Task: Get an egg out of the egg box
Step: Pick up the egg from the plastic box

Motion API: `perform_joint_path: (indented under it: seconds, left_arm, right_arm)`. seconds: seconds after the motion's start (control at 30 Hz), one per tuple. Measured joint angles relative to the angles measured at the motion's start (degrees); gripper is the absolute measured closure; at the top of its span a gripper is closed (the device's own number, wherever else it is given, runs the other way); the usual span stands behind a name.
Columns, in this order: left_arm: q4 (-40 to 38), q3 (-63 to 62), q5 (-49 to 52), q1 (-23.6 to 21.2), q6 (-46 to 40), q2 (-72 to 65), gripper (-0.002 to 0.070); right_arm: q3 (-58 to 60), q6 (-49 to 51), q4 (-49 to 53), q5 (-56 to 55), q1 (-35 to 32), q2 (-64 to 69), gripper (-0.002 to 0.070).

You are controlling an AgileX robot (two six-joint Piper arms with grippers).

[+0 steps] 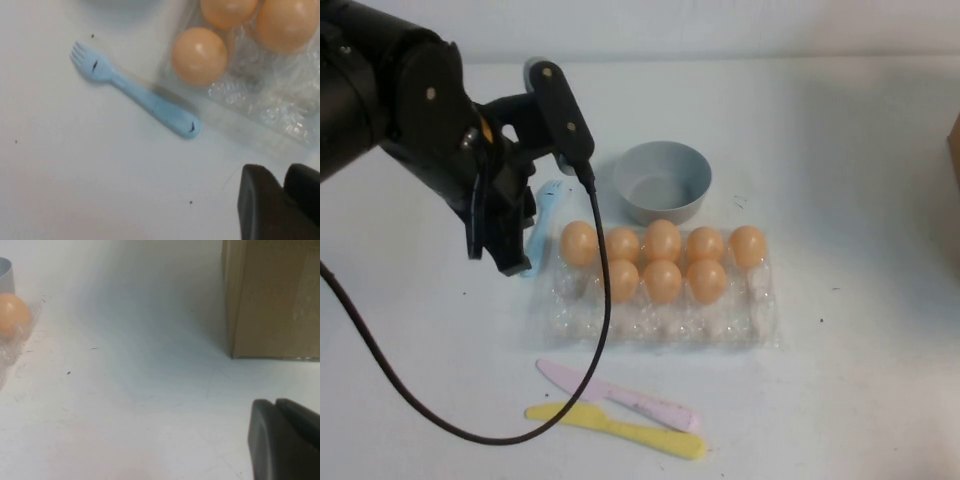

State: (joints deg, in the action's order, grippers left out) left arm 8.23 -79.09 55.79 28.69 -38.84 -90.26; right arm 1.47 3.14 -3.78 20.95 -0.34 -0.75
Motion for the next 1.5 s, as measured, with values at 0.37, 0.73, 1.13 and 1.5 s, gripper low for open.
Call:
perform_joint_path:
  seconds: [0.37, 0.73, 1.13, 1.5]
  left_arm:
    - [1.78, -0.09, -10.02, 1.78, -11.24, -2.38, 0.0236]
    - [-2.0, -0.09, -11.56, 1.07, -20.95, -9.69, 0.0242]
    - [-5.79, -0.09, -16.08, -0.25, -25.34, -13.77, 0.0242]
    - [-7.18, -0.09, -19.95, -2.02, -28.37, -16.92, 0.0242]
  right_arm:
    - [0.0, 0.0, 0.0, 0.0, 0.0, 0.0, 0.0694]
    - [0.0, 0.0, 0.0, 0.0, 0.0, 0.0, 0.0694]
    - [0.0, 0.0, 0.0, 0.0, 0.0, 0.0, 0.0694]
    - [0.0, 0.0, 0.0, 0.0, 0.0, 0.0, 0.0694]
